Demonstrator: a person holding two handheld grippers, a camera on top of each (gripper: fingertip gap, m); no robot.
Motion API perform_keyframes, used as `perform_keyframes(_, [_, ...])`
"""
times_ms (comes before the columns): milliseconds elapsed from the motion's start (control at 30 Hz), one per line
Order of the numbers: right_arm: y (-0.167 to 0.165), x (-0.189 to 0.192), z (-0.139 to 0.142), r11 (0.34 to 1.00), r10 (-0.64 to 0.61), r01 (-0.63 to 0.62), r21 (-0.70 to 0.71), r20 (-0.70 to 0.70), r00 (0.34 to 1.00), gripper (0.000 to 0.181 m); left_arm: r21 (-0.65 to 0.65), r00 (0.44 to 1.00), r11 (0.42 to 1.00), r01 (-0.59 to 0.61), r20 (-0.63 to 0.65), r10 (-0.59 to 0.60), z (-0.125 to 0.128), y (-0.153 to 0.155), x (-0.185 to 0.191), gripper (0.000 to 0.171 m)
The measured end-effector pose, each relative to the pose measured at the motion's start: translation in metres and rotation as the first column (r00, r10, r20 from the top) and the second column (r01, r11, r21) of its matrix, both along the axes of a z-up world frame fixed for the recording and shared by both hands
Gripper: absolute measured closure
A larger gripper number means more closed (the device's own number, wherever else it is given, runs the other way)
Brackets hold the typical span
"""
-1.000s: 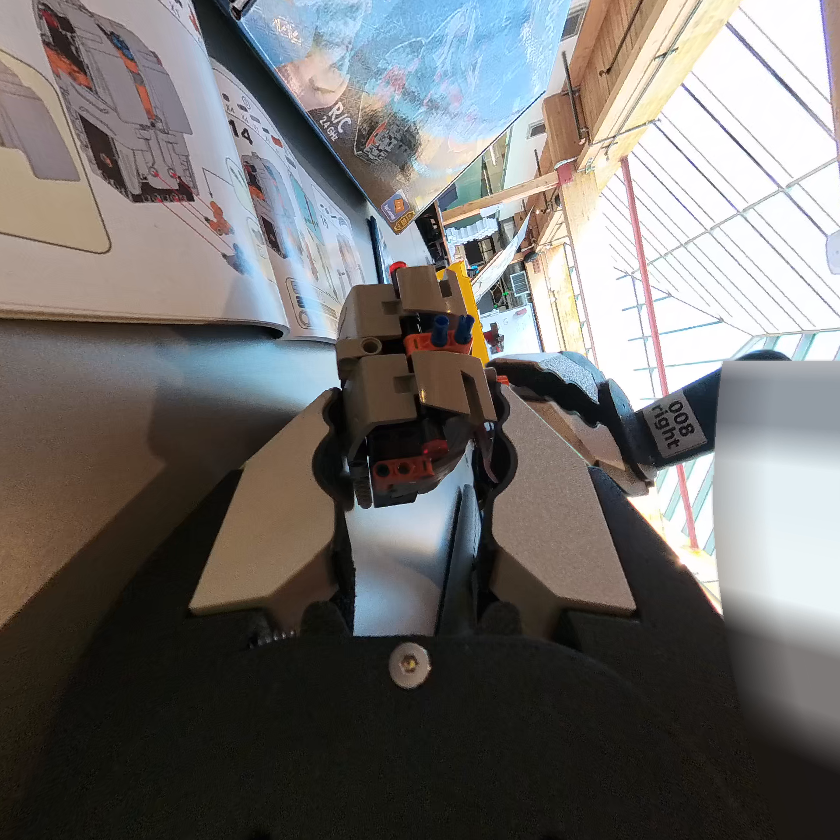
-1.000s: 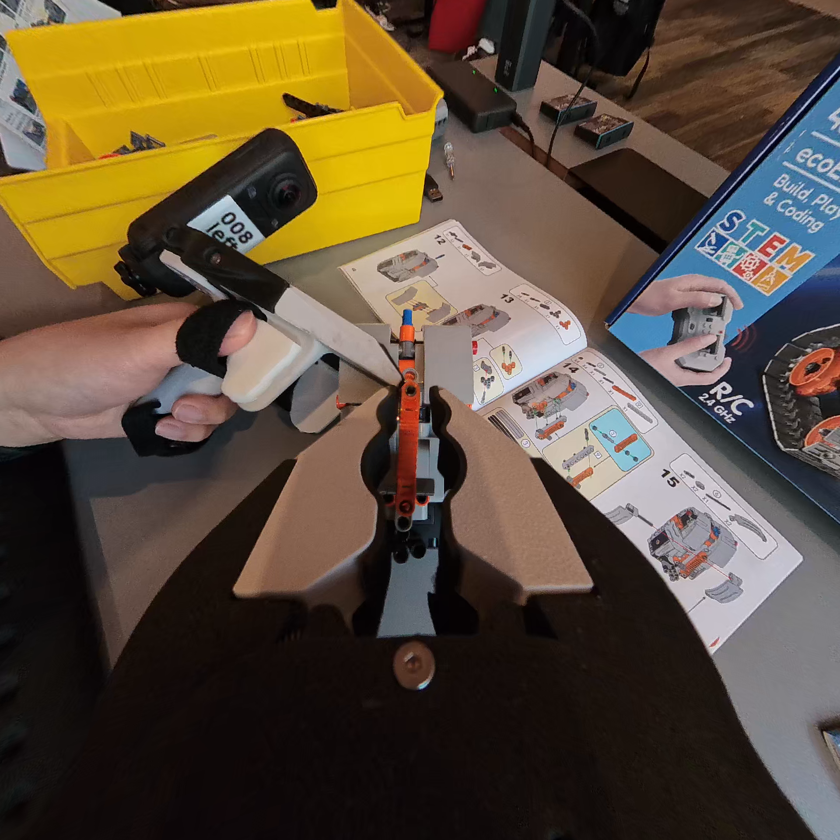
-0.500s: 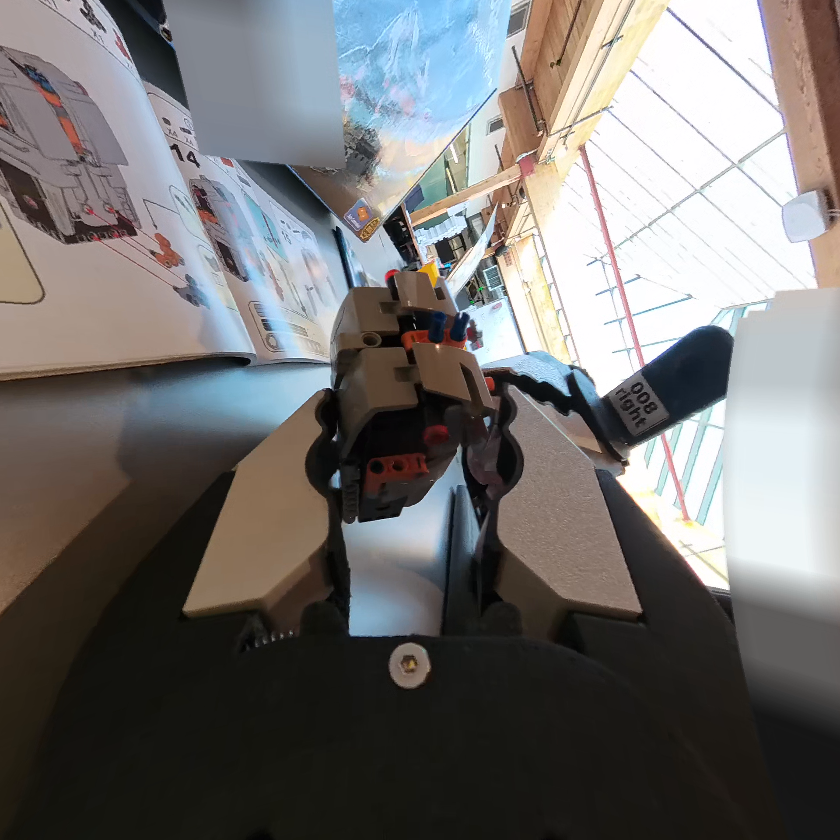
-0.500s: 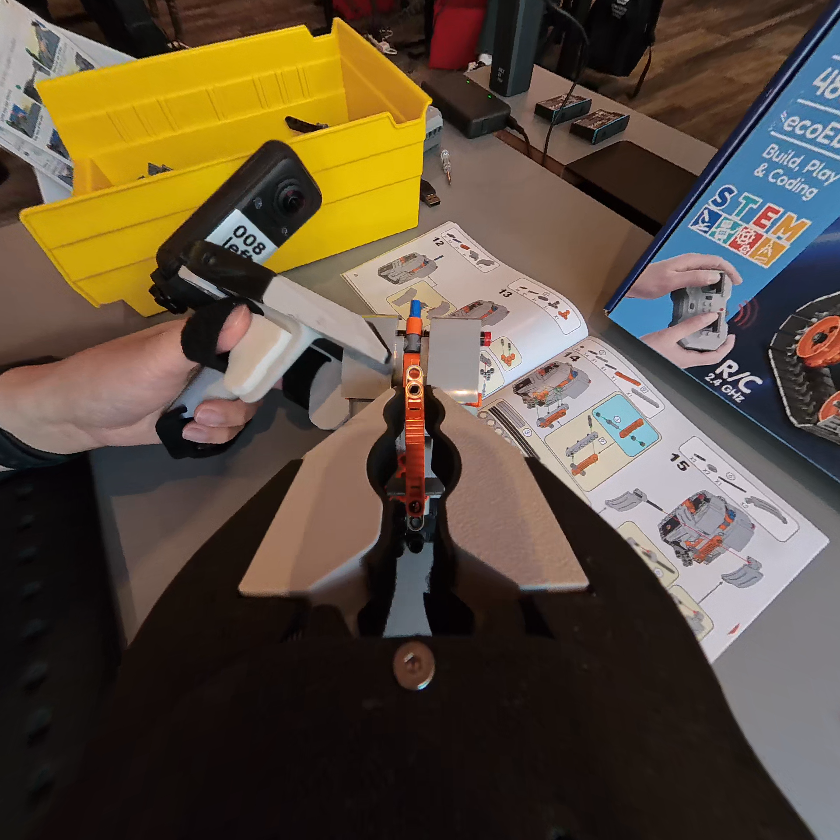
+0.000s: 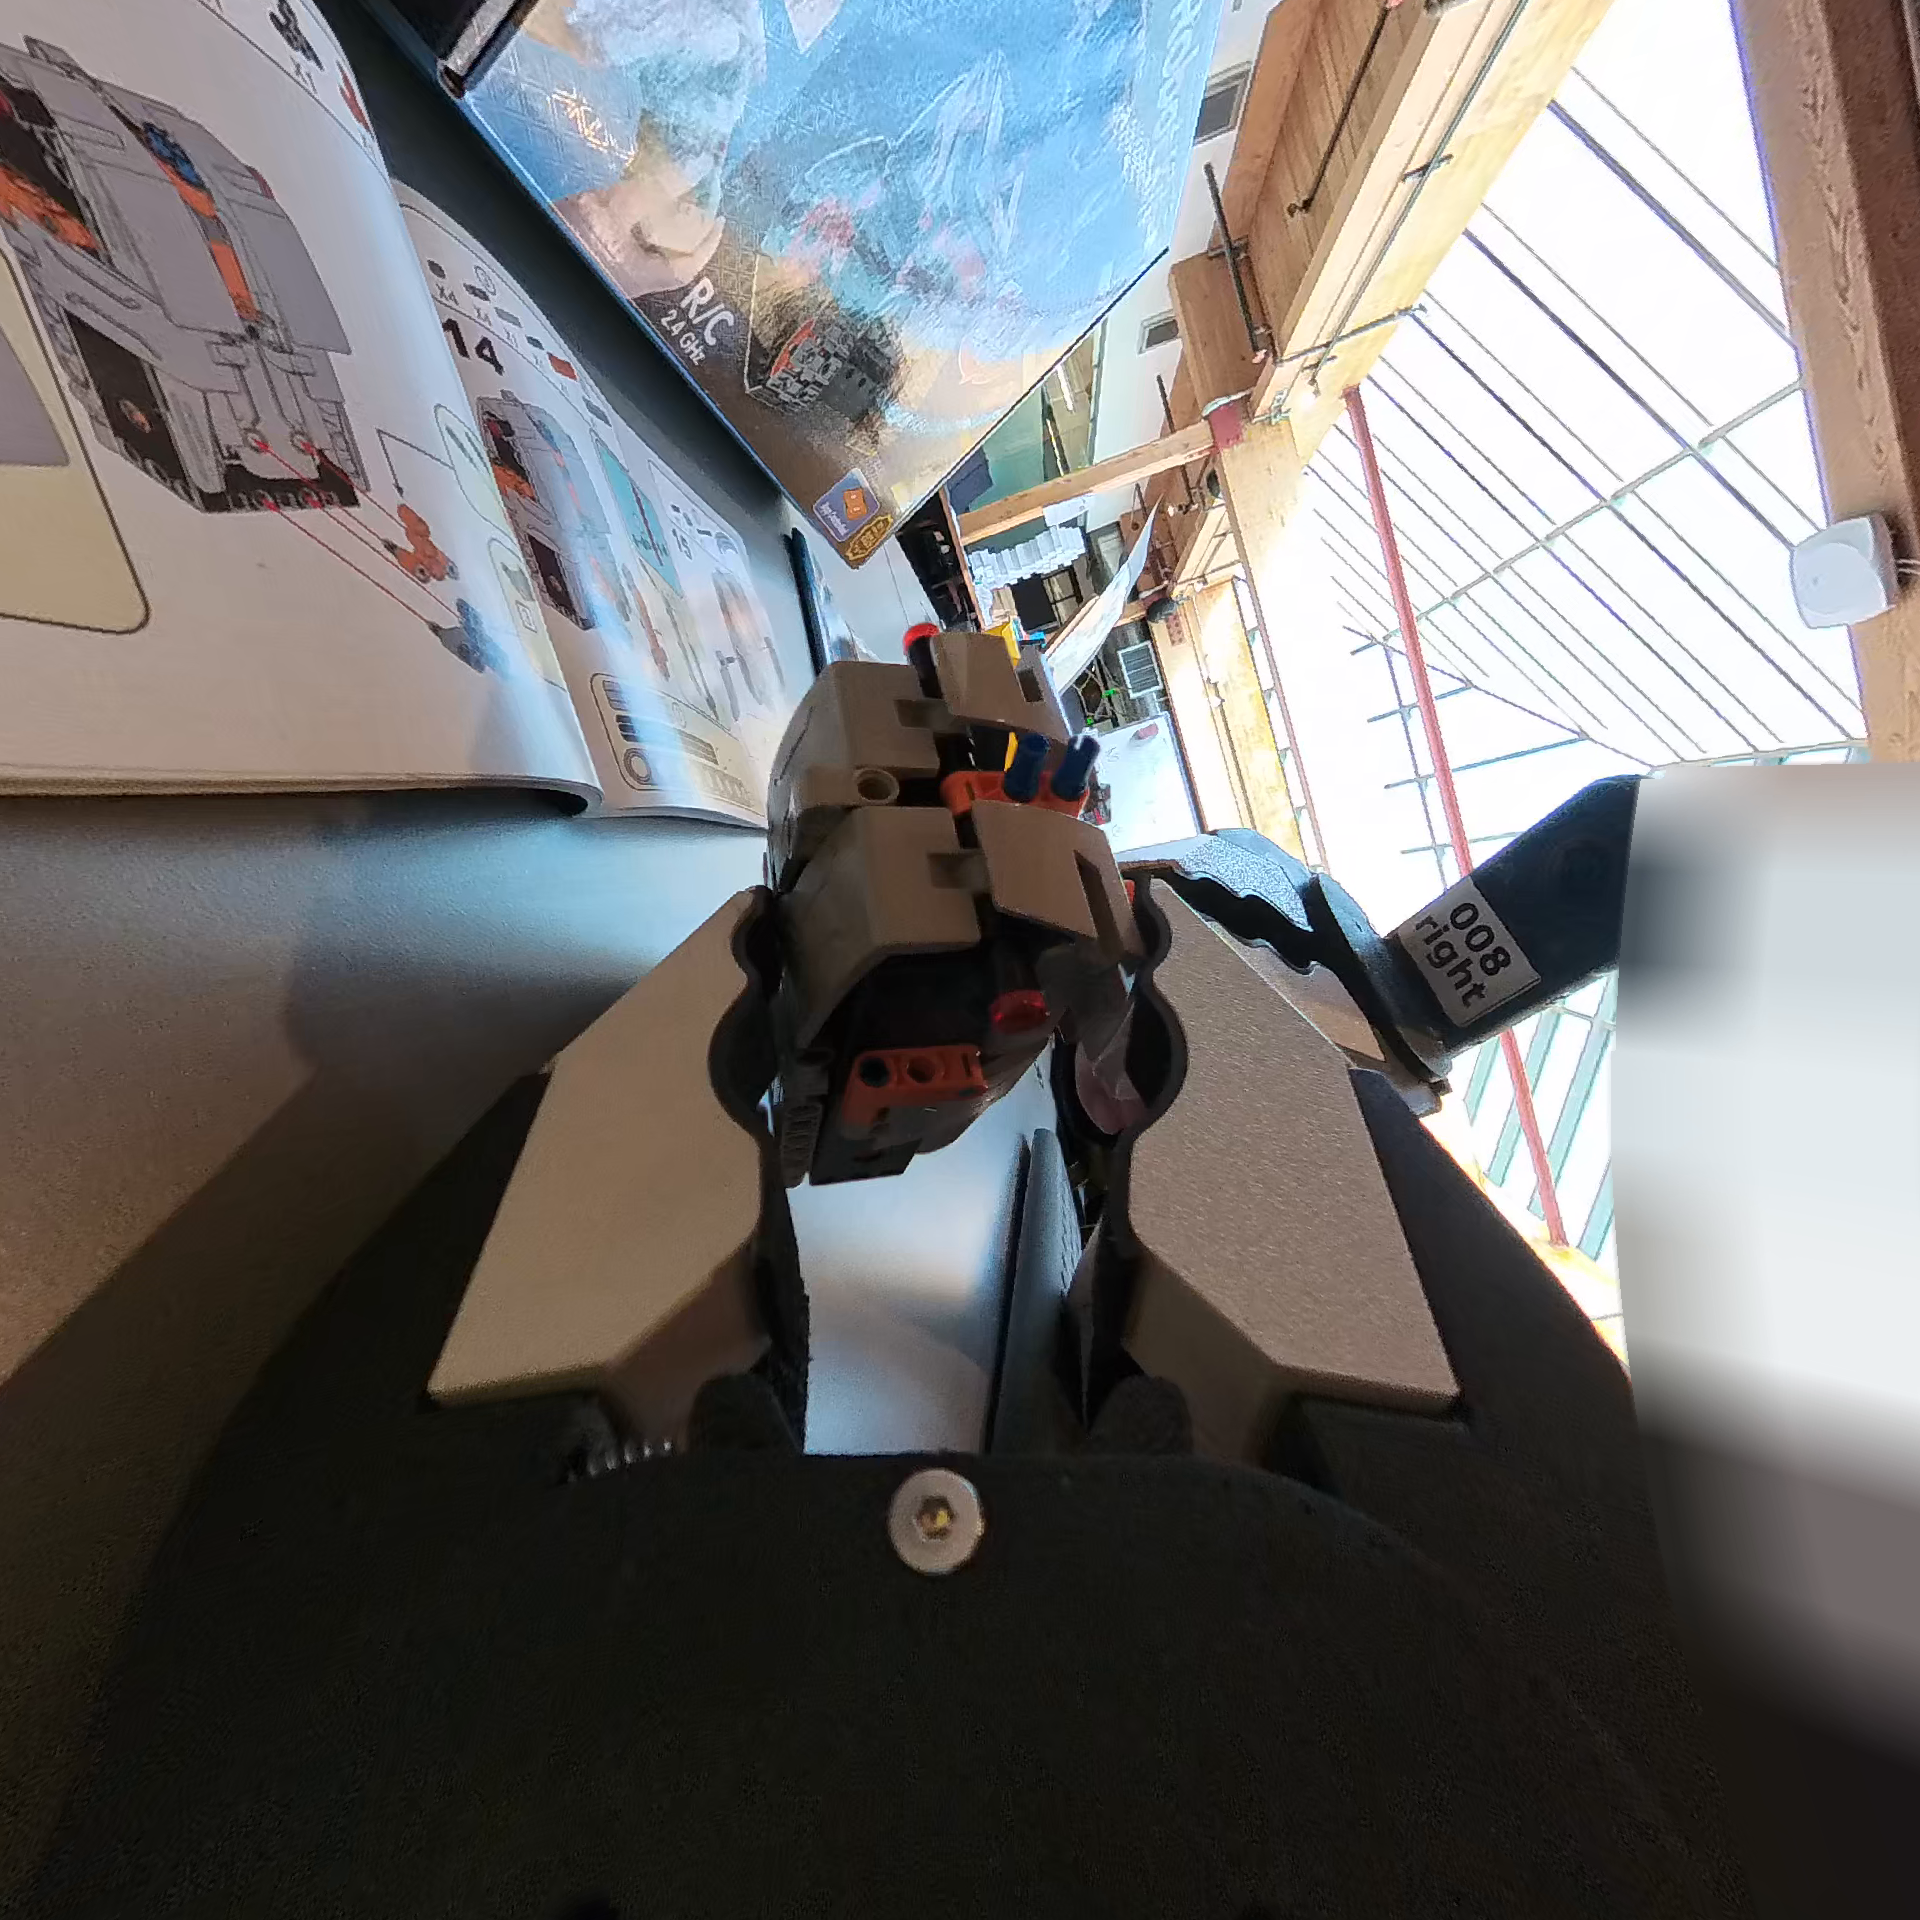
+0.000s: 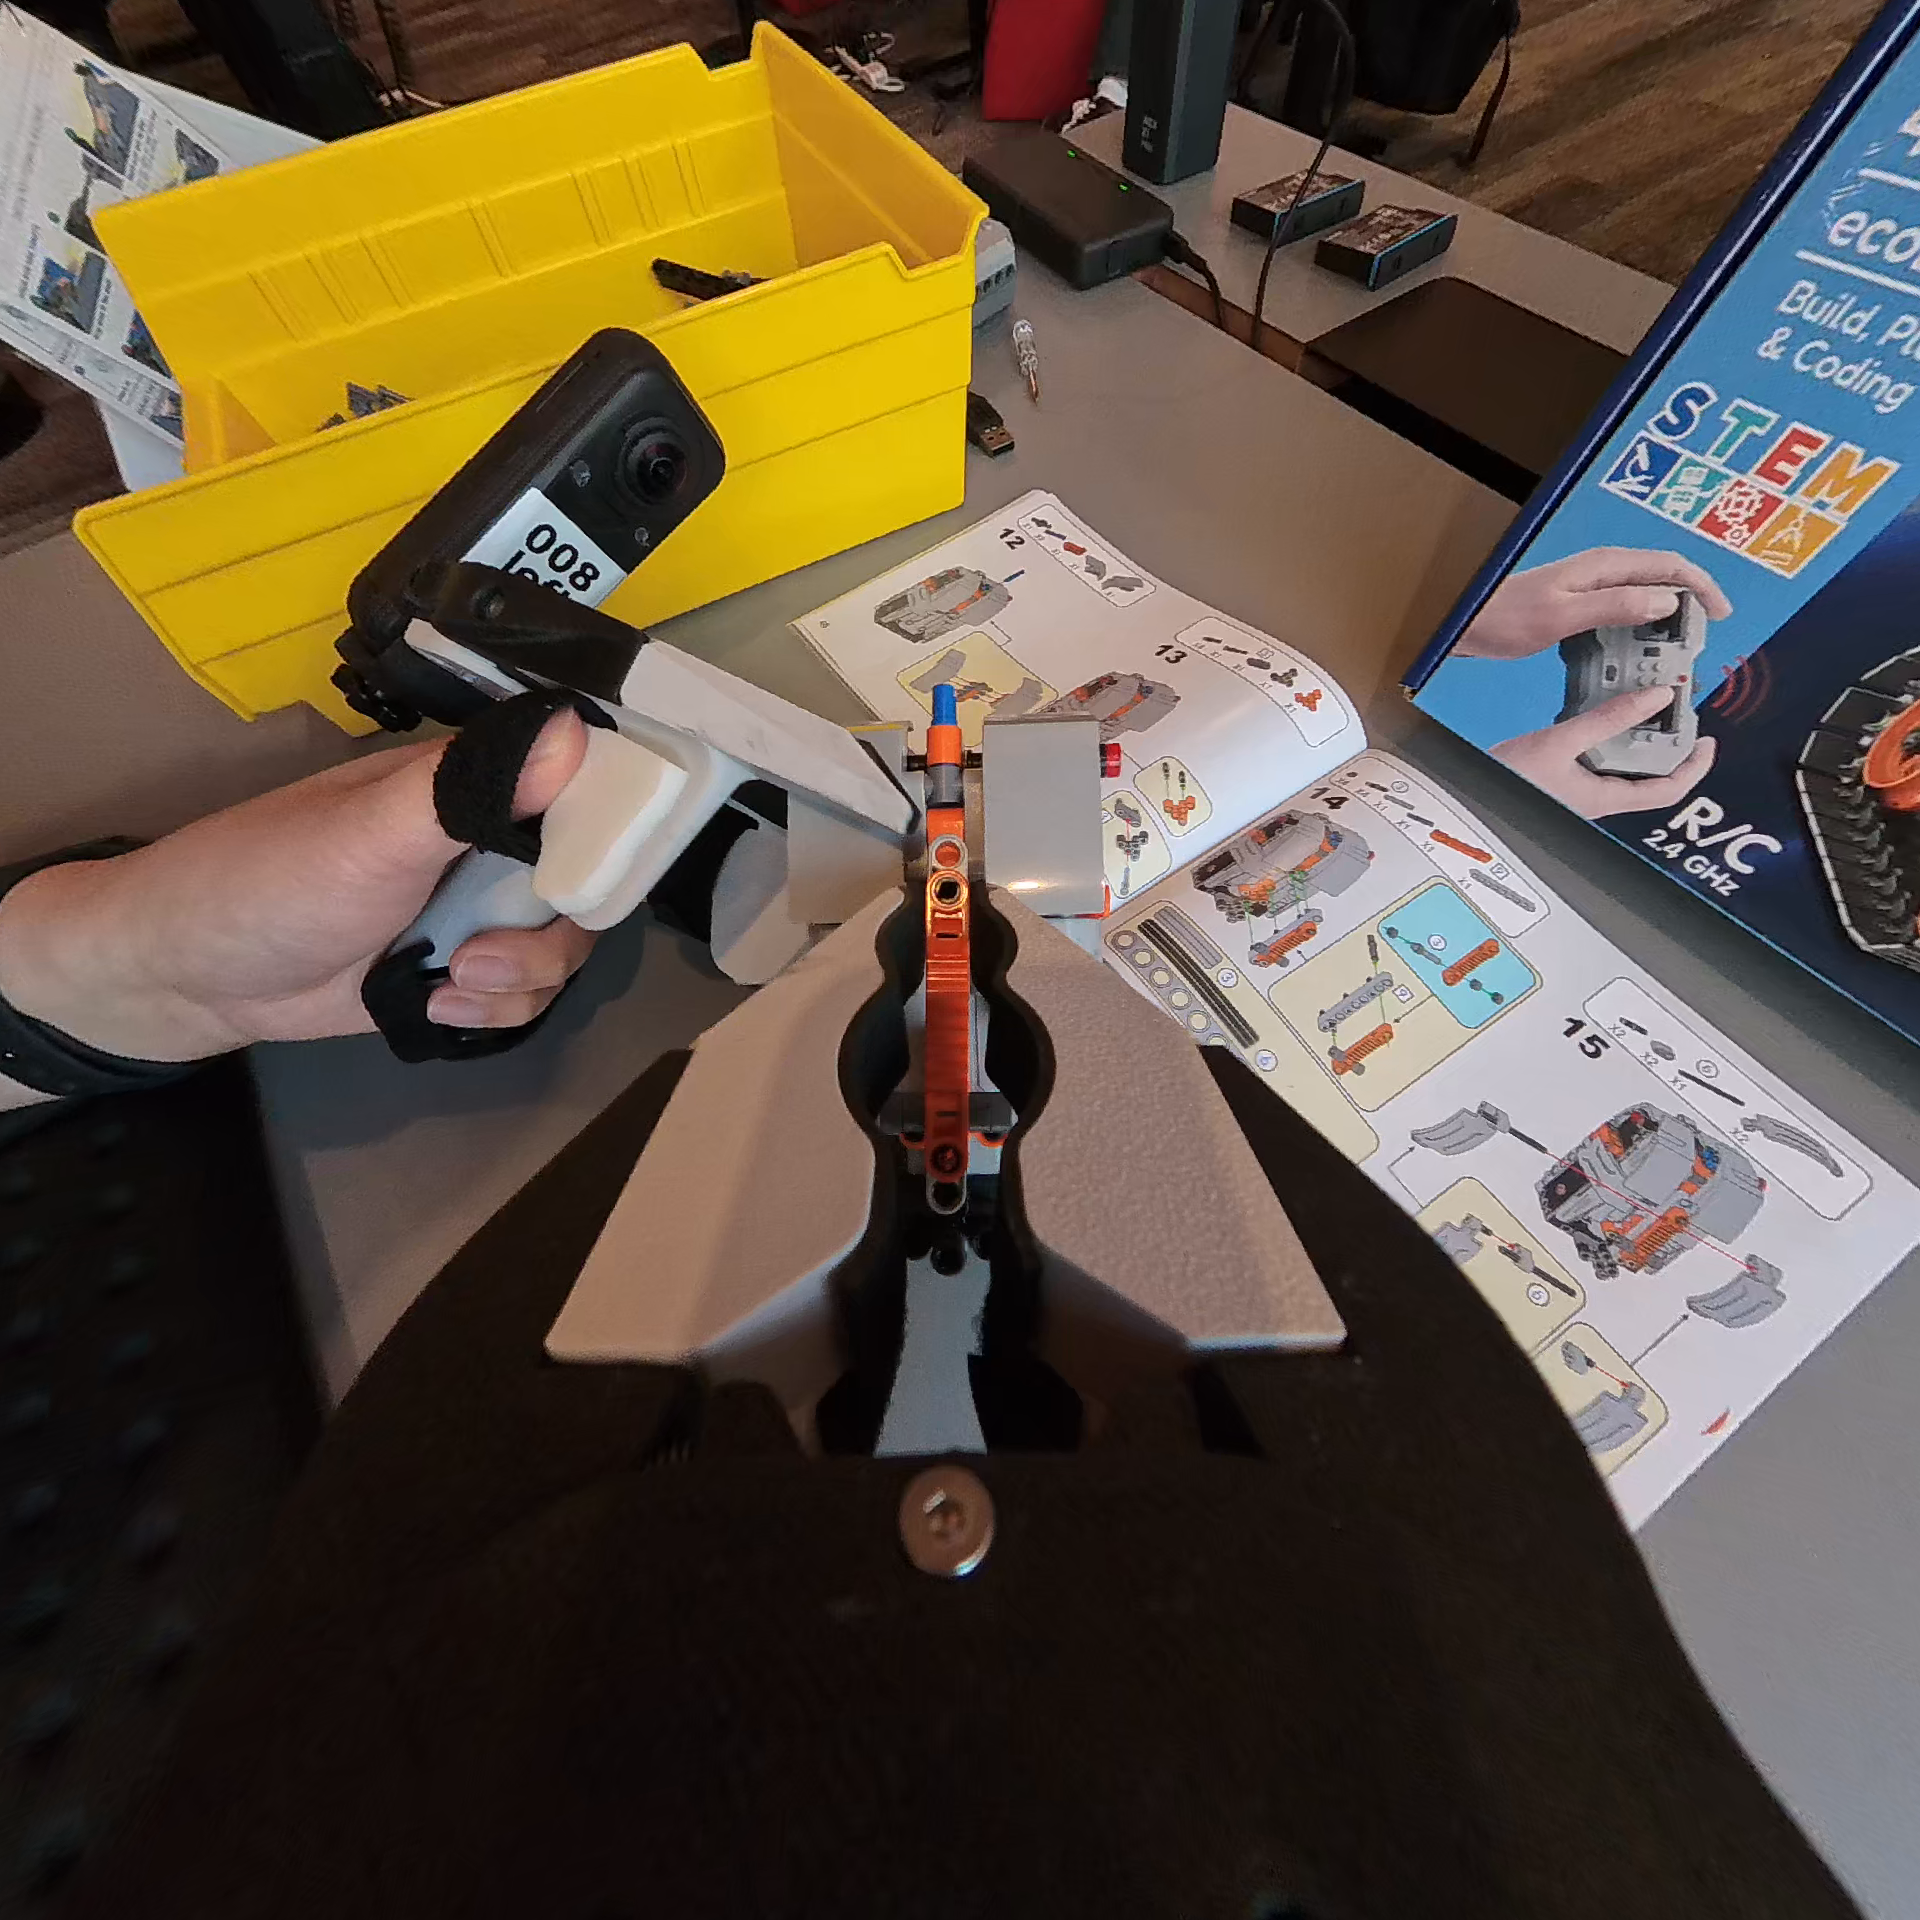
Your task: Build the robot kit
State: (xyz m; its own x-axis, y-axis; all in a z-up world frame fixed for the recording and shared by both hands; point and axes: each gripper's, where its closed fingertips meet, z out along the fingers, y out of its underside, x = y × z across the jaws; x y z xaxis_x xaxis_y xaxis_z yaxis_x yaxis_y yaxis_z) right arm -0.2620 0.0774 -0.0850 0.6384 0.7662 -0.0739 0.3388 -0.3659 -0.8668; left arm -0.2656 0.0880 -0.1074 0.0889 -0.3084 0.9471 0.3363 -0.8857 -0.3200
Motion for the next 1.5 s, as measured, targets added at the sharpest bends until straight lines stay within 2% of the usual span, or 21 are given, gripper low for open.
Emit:
perform_keyframes(367, [0.0009,-0.0012,-0.0018,0.999,-0.003,0.002,-0.037,-0.016,1.000,0.175,-0.010,1.000,1.000,-0.003,-0.019,0.003,-0.0031,-0.0005,0.0002,0.107])
perform_keyframes(600, [0.0016,0.0004,-0.0028,0.999,0.005,-0.009,0.036,0.098,0.995,0.175,-0.007,1.000,1.000,-0.002,-0.025,0.002,-0.0029,-0.0003,0.0001,0.107])
perform_keyframes(833, [0.0007,-0.0010,-0.0032,0.998,-0.002,0.003,-0.058,0.021,1.000,0.175,-0.009,1.000,1.000,-0.006,-0.028,0.006,-0.0031,-0.0001,0.0000,0.107])
perform_keyframes(1133, [0.0039,-0.0023,-0.0031,0.998,-0.045,0.046,-0.048,0.021,0.999,0.175,-0.002,0.998,1.000,-0.030,-0.054,0.030,-0.0043,0.0001,-0.0014,0.107])
perform_keyframes(1367, [0.0035,-0.0044,-0.0010,1.000,-0.005,0.005,-0.008,0.046,0.999,0.175,-0.019,0.999,1.000,-0.019,-0.032,0.018,-0.0037,-0.0008,-0.0005,0.107])
perform_keyframes(1500, [0.0026,-0.0023,-0.0032,1.000,-0.004,0.006,-0.030,0.059,0.998,0.174,-0.024,0.999,1.000,-0.013,-0.033,0.012,-0.0048,-0.0013,0.0002,0.107])
